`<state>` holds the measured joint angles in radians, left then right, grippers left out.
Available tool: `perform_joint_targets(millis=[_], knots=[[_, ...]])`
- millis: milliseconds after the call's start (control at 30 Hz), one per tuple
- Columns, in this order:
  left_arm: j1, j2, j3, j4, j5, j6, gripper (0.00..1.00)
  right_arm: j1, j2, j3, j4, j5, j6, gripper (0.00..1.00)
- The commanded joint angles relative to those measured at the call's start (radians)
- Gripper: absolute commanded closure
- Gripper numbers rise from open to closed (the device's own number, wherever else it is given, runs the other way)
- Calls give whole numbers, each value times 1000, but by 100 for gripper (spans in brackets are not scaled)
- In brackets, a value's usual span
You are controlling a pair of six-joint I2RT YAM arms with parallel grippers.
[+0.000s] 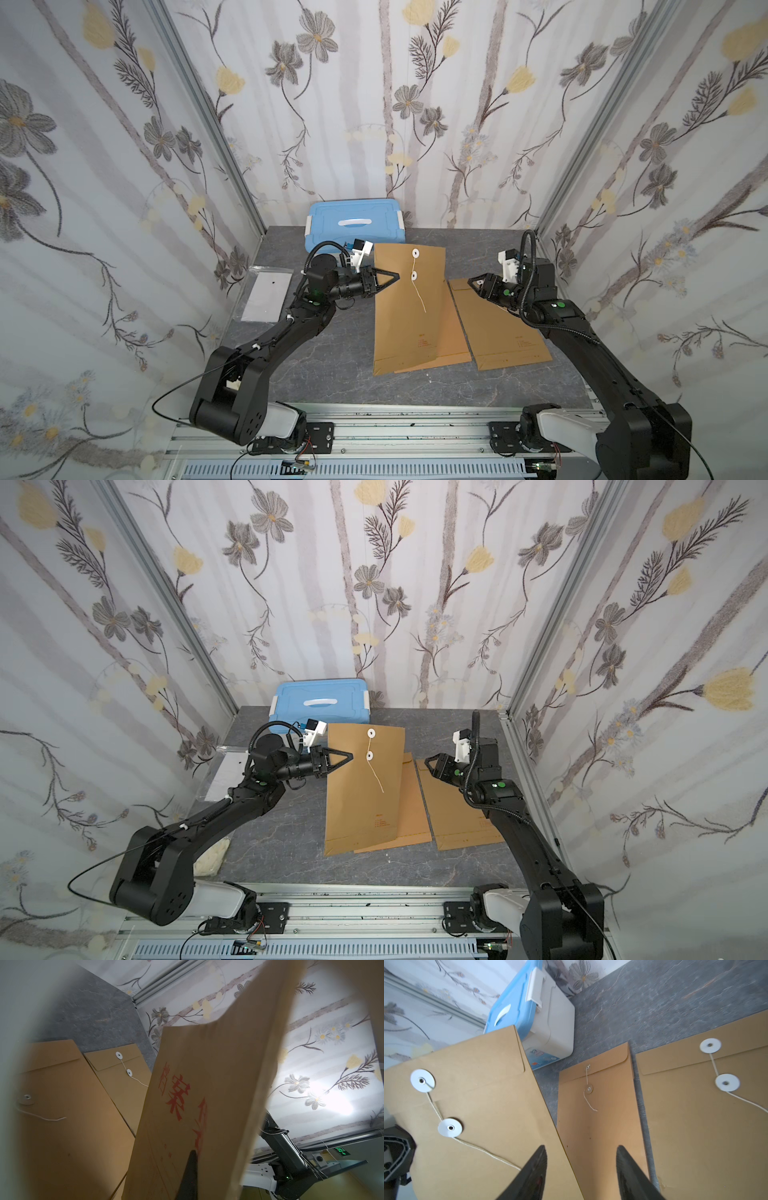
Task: Close the mouth of the file bag
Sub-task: Close the file bag, then place the file bag at the center of the board.
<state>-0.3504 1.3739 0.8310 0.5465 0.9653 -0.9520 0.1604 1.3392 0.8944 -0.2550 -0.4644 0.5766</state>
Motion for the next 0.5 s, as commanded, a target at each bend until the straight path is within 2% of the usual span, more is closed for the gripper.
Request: perform_joint_targets(millis=[0, 133, 300, 467], knots=[[37, -69, 8, -374, -48, 184, 100, 74, 51, 17, 52, 14, -37, 45], [127, -103, 2, -547, -58, 210, 100, 180, 152, 48, 97, 14, -19, 45], [253, -138, -22, -678, -18, 254, 100, 292, 277, 134, 121, 17, -8, 45], [336, -122, 62, -993, -34, 420, 100, 395, 417, 229, 107, 27, -16, 46]])
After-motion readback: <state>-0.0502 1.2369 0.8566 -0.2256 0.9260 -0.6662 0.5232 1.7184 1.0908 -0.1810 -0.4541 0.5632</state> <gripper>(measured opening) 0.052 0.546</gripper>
